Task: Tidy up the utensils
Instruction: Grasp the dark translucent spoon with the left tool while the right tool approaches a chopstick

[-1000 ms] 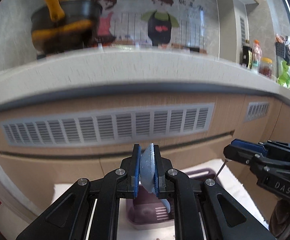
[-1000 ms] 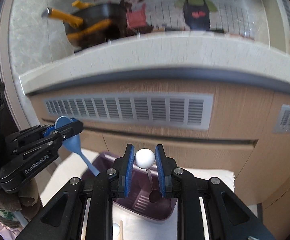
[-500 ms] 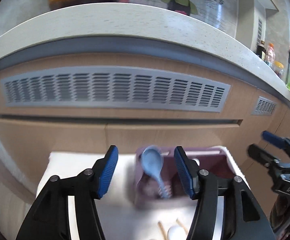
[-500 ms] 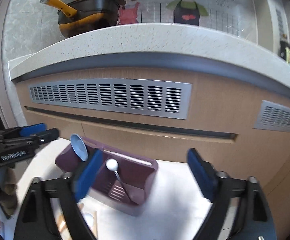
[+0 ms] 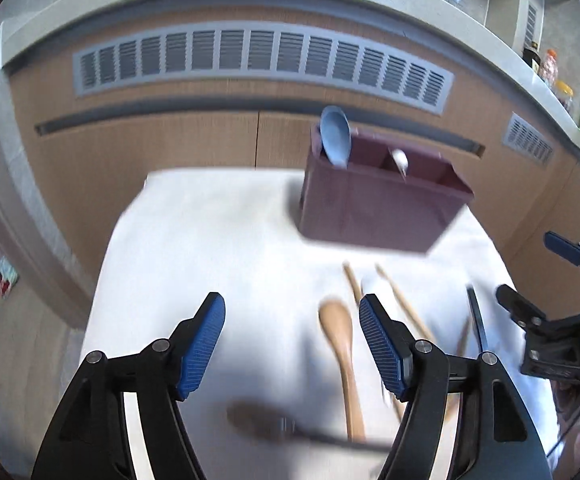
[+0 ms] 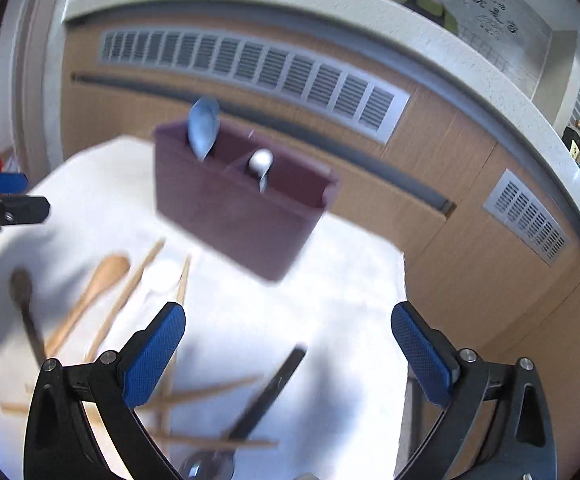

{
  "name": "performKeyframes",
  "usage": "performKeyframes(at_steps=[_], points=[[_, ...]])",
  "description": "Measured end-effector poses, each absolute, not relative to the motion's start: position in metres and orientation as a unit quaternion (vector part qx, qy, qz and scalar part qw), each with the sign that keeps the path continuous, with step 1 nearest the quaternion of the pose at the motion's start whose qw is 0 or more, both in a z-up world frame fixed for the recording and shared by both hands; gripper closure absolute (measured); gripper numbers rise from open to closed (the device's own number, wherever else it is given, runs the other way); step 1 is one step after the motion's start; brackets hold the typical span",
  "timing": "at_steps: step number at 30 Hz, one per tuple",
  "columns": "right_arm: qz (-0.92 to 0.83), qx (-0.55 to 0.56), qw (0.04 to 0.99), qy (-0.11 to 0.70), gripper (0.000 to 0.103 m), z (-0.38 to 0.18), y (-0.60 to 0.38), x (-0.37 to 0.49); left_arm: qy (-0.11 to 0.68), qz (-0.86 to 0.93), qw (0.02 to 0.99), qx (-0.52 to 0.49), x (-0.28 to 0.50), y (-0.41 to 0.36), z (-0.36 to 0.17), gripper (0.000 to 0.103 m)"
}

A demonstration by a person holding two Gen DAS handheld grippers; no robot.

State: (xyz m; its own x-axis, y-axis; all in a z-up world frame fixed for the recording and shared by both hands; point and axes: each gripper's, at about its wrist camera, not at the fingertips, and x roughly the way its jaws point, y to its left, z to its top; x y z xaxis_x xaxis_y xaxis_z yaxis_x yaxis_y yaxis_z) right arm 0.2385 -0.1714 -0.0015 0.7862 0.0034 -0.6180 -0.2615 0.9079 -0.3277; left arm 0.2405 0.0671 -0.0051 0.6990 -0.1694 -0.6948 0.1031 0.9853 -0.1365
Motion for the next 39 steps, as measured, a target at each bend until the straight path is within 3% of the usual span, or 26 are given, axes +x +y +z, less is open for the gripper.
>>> performKeyframes(at_steps=[12,18,24,39], points=[[0.147,-0.054,0.885,0.439,0.003,-0.053,-0.169,0.217,0.466,-0.084,0.873,-0.120,0.182,0.084,-0.058,0.029],[0.156,-0.063,0.871,0.462,0.029,-0.070,-0.146,0.229,0.476,-0.090,0.867,-0.119,0.192,0.070,-0.061,0.029],[0.154,-0.079,0.870,0.461,0.085,-0.072,-0.156,0.227,0.495,-0.078,0.857,-0.120,0.203,0.066,-0.069,0.029],[0.155,-0.044,0.878,0.450,0.086,-0.066,-0.193,0.217,0.462,-0.145,0.870,-0.093,0.248,0.022,-0.063,0.030]])
